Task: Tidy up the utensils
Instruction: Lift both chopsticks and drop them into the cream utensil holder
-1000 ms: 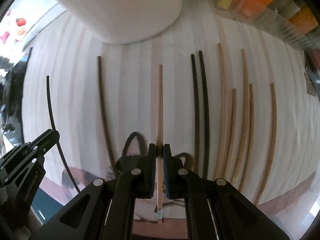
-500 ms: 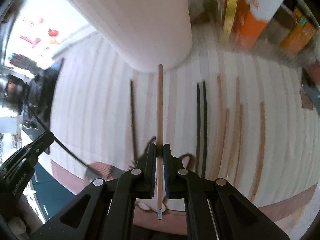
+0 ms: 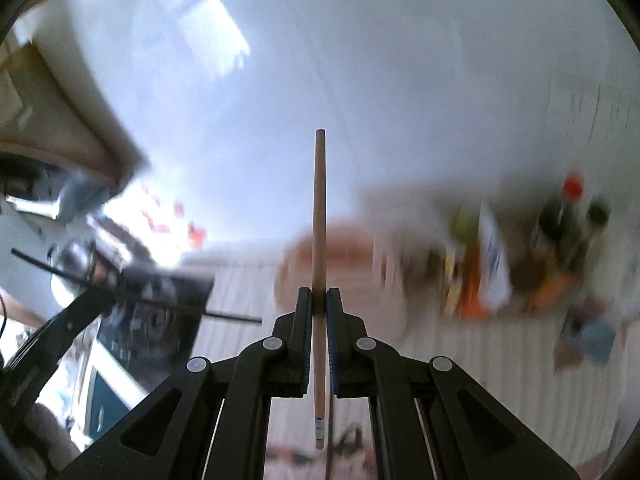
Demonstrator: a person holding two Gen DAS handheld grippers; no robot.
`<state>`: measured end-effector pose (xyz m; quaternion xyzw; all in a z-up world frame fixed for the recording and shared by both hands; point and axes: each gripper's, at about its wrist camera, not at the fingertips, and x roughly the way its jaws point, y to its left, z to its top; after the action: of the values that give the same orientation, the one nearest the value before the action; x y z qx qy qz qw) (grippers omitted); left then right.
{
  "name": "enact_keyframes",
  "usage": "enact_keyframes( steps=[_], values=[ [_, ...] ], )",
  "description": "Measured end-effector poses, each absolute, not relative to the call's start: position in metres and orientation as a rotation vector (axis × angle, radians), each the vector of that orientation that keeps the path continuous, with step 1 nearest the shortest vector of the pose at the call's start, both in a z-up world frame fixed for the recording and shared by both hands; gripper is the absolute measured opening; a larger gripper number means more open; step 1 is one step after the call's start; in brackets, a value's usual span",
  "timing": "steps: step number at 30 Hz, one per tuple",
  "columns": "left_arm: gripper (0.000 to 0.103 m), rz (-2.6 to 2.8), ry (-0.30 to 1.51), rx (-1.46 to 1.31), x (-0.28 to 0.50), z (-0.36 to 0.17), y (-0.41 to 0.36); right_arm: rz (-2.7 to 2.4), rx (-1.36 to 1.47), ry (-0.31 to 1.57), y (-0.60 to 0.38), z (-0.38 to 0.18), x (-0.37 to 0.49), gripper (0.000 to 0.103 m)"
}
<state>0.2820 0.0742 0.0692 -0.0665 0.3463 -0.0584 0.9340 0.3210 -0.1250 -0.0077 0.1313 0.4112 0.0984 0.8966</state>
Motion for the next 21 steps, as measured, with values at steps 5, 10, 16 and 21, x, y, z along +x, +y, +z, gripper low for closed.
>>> enact_keyframes(
  steps=[5, 10, 16, 21],
  values=[
    [0.002, -0.138, 0.79, -0.108, 0.339, 0.057, 0.06, 0.126, 0.264, 0.717, -0.124, 0.018, 0.367, 0.007],
    [0.002, -0.145, 0.876, -0.098, 0.384, 0.027, 0.047, 0.094, 0.27, 0.642, -0.129, 0.014, 0.407, 0.007],
    [0.002, -0.152, 0.96, -0.085, 0.405, -0.006, 0.042, 0.1, 0.262, 0.605, -0.128, -0.009, 0.434, 0.007],
    [0.002, -0.158, 1.026, -0.059, 0.409, -0.028, 0.04, 0.115, 0.242, 0.637, -0.126, -0.037, 0.445, 0.007]
  ],
)
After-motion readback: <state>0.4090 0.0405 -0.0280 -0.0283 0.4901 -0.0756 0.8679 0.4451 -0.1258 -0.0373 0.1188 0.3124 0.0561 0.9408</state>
